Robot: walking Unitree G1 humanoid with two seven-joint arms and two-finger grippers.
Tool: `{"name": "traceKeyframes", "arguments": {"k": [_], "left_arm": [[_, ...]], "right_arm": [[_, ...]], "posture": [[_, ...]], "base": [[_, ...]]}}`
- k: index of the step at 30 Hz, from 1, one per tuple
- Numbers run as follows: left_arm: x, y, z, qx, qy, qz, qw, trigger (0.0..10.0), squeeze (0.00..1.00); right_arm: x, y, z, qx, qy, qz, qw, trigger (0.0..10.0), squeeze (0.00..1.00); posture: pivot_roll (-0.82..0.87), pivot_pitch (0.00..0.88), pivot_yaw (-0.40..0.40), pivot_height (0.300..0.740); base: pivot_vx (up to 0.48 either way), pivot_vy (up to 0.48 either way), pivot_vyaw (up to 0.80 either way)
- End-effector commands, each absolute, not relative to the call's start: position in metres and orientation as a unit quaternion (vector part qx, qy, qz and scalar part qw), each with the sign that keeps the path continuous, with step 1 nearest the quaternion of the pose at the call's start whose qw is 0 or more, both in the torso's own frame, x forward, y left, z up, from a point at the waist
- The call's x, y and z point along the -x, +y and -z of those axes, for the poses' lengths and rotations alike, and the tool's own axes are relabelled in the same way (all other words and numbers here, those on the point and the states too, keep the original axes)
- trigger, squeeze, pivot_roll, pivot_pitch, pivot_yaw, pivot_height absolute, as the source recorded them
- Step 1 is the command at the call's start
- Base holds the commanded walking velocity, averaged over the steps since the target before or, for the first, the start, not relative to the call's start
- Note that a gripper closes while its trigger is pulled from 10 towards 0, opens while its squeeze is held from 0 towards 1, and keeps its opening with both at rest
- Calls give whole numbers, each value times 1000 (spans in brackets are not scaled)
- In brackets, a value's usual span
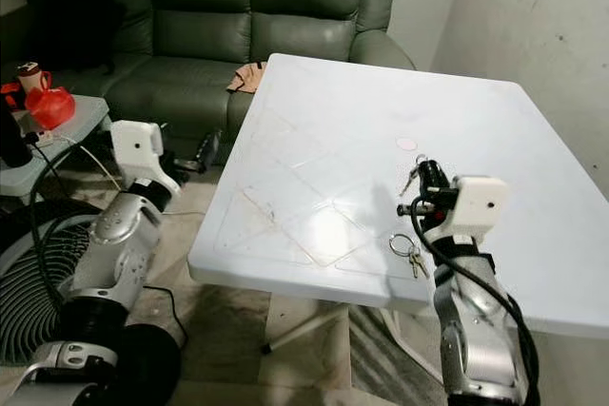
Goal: Hang keys on a hook
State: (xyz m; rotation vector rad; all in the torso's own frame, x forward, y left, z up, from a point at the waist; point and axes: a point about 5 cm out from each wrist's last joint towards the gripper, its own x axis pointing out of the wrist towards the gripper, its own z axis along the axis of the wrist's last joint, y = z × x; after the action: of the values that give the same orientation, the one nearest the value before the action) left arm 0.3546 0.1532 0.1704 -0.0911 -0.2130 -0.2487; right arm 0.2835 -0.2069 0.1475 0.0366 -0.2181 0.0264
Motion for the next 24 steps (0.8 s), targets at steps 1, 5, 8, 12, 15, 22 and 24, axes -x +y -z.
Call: {"name": "traceKeyframes", "arguments": {"k": [1, 5, 8, 12, 15, 22, 24], "left_arm": [[-353, 153, -172, 45, -110, 135, 984, 10000, 0], [-356, 155, -176, 50, -108, 135, 984, 10000, 0], [-358, 156, -178, 49, -108, 135, 984, 10000, 0], [-360, 158, -180, 38, -112, 130, 984, 10000, 0], [-360, 158, -178, 36, -108, 127, 985, 10000, 0], [-360, 157, -177, 41, -108, 124, 986, 10000, 0], [-361, 157, -178, 40, -110, 122, 986, 10000, 0]], "right_arm": [[-282, -204, -151, -7, -112, -14, 994, 10000, 0], [-283, -200, -148, -9, -103, -13, 995, 10000, 0], [-284, -198, -148, -12, -108, -17, 994, 10000, 0], [-286, -197, -151, -12, -113, -15, 993, 10000, 0], [-286, -197, -151, -14, -113, -13, 993, 10000, 0], [-287, -195, -151, -19, -112, -8, 994, 10000, 0], [-287, -194, -151, -17, -113, -7, 993, 10000, 0]], "posture": [[1, 0, -26, 740], [2, 0, -23, 740], [2, 0, -23, 740], [5, 0, -20, 740], [5, 0, -20, 740], [3, 0, -19, 740], [3, 0, -19, 740]], "base": [[0, 0, 0], [0, 0, -323], [0, 0, -765], [0, 0, -756], [0, 0, -756], [0, 0, -756], [0, 0, -756]]}}
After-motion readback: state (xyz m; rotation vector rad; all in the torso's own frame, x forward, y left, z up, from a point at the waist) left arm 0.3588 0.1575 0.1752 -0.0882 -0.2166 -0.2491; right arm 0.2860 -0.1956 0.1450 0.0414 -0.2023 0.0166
